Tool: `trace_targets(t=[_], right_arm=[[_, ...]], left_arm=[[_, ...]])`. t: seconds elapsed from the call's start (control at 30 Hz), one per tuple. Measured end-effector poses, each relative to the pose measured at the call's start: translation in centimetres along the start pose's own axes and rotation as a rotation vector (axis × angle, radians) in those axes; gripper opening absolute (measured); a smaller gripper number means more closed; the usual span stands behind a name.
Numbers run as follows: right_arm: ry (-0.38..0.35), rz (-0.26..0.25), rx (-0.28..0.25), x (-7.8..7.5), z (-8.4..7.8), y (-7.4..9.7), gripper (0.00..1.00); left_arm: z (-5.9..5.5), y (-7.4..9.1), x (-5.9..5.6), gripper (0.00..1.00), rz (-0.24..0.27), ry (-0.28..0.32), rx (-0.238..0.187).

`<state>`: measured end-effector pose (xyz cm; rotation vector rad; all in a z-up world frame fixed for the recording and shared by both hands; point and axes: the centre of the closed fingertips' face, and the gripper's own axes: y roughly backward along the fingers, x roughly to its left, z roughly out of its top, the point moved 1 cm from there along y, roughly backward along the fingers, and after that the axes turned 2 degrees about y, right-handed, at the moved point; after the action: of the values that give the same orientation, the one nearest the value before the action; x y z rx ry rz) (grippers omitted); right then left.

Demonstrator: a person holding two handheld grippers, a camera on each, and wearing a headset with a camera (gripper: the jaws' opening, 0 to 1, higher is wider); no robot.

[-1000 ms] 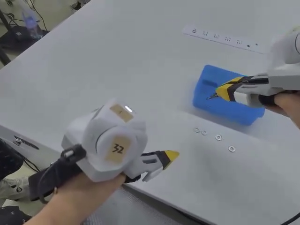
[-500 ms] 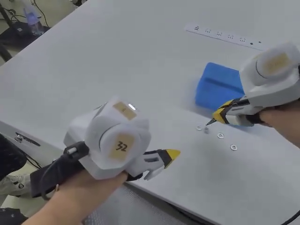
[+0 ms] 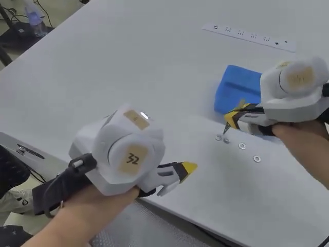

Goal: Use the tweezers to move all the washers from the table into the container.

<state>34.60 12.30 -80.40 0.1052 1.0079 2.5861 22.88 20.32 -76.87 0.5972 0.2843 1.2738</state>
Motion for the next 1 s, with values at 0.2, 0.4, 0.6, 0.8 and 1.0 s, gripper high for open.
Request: trace_targets(t=[0.2, 0.4, 0.6, 0.8, 1.0], right_arm=[[-0.044, -0.037, -0.105, 0.1, 0.1, 0.3, 0.02], [-0.109, -0.018, -0.117, 0.2, 0.6, 0.7, 0.02], [-0.15, 0.01, -0.144, 0.6, 0.7, 1.0, 0.02], [-0.154, 0.008, -0.142, 1.0, 0.4, 0.8, 0.03], [-0.117, -0.01, -0.142, 1.2, 0.1, 0.8, 0.03]], left_arm=[[0.1, 0.0, 0.1, 0.93, 0.006, 0.004, -0.003], [0.0, -0.1, 0.0, 0.93, 0.002, -0.001, -0.002], [0.2, 0.0, 0.0, 0.94, -0.001, 0.007, -0.013], [0.1, 0.0, 0.0, 0.93, -0.001, 0.004, -0.007], [0.0, -0.1, 0.0, 0.93, -0.004, 0.004, -0.003]])
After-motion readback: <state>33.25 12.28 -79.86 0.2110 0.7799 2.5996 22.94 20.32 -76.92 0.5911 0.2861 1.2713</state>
